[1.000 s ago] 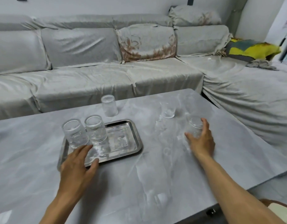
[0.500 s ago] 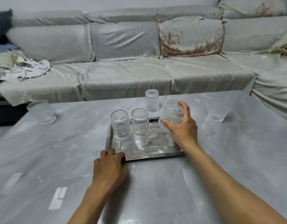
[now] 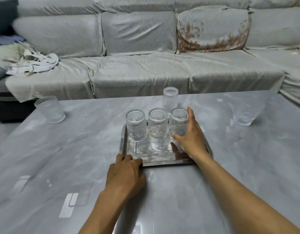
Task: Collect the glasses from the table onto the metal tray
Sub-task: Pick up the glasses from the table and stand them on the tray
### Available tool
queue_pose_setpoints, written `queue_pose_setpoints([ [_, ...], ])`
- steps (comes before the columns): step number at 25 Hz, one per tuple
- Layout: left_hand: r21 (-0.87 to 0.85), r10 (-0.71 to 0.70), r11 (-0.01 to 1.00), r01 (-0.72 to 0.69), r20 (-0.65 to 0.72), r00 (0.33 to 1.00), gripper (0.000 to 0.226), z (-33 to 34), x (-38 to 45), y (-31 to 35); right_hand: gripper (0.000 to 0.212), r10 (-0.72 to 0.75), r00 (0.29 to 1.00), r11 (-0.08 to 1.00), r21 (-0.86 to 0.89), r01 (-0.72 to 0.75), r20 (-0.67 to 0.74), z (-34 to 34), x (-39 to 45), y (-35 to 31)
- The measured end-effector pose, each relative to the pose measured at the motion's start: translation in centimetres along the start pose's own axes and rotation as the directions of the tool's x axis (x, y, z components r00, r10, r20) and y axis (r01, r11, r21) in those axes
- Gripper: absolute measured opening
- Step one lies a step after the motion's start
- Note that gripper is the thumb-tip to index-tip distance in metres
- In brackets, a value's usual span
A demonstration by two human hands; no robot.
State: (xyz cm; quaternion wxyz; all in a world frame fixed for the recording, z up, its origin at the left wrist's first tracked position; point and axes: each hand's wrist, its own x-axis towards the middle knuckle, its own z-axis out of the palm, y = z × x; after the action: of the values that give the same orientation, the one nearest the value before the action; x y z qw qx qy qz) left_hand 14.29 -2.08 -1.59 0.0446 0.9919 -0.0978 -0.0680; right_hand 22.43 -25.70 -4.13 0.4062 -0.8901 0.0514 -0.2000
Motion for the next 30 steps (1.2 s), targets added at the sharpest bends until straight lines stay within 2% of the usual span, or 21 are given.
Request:
queue_pose_setpoints([
  [2,0.007,-0.014,1.000,0.014,0.026,1.000,0.039,0.0,0.0,0.3,0.114,0.075,0.996,0.995,0.063,-0.078,0.041,-0.9,-0.6,-0.2],
  [3,0.006,-0.011,1.000,0.011,0.027,1.000,0.040,0.0,0.0,0.6,0.105,0.076,0.997,0.997,0.031,-0.076,0.012,-1.6,-1.0,0.0],
  [5,0.000,-0.005,1.000,0.005,0.022,1.000,0.037,0.1,-0.1,1.6,0.060,-0.021,0.996,0.993,-0.121,0.010,-0.087,-3.3,-1.8,0.9],
  [6,0.003,-0.005,1.000,0.004,0.022,1.000,0.035,0.1,-0.2,2.1,0.041,-0.082,0.995,0.983,-0.166,0.073,-0.050,-4.1,-2.2,1.1],
  [7,0.012,-0.007,1.000,0.006,0.022,1.000,0.035,0.1,-0.4,2.5,0.033,-0.129,0.989,0.976,-0.167,0.139,0.074,-4.8,-2.6,1.4],
  [9,0.018,-0.016,1.000,0.016,0.020,1.000,0.035,0.2,-0.6,3.1,0.048,-0.156,0.915,0.956,-0.176,0.234,0.371,-5.2,-3.1,1.9],
  [10,0.008,-0.024,1.000,0.024,0.020,0.999,0.035,0.3,-0.6,3.1,0.057,-0.153,0.888,0.946,-0.196,0.259,0.433,-5.1,-3.1,2.0],
  [12,-0.008,-0.041,0.999,0.041,0.026,0.999,0.037,0.3,-0.8,3.2,0.066,-0.147,0.890,0.939,-0.223,0.263,0.432,-5.0,-3.0,2.0],
  [15,0.003,-0.049,0.999,0.049,0.030,0.998,0.044,0.2,-1.1,3.2,0.069,-0.148,0.890,0.938,-0.224,0.264,0.431,-4.9,-3.2,1.9],
  [17,0.011,-0.046,0.999,0.046,0.008,0.999,0.047,0.1,-1.1,3.2,0.062,-0.130,0.912,0.967,-0.154,0.203,0.389,-5.5,-3.1,1.7],
  [20,-0.042,0.048,0.998,-0.053,-0.114,0.992,0.054,-0.1,-1.2,3.8,0.044,-0.085,0.984,0.993,-0.067,0.097,0.158,-7.8,-2.2,2.1],
  [22,-0.139,0.097,0.982,-0.125,-0.196,0.976,0.059,-0.1,-1.1,4.5,0.053,-0.023,1.000,0.998,-0.063,0.022,-0.009,-10.2,-1.1,3.3],
  [23,-0.181,0.090,0.974,-0.134,-0.232,0.968,0.058,-0.1,-0.8,4.8,0.063,0.010,0.996,0.995,-0.102,-0.019,-0.083,-11.6,-0.4,4.1],
  [25,-0.225,0.057,0.967,-0.120,-0.267,0.962,0.058,-0.1,-0.2,5.2,0.082,0.076,0.981,0.948,-0.293,-0.126,-0.177,-14.8,1.6,5.7],
  [28,-0.220,0.047,0.970,-0.106,-0.257,0.965,0.061,0.6,0.2,4.9,0.094,0.194,0.975,0.758,-0.615,-0.217,-0.105,-17.9,4.8,7.5],
  [30,-0.211,0.032,0.974,-0.081,-0.225,0.974,0.063,0.9,0.3,4.4,0.082,0.275,0.961,0.685,-0.696,-0.215,-0.026,-18.5,6.4,8.7],
])
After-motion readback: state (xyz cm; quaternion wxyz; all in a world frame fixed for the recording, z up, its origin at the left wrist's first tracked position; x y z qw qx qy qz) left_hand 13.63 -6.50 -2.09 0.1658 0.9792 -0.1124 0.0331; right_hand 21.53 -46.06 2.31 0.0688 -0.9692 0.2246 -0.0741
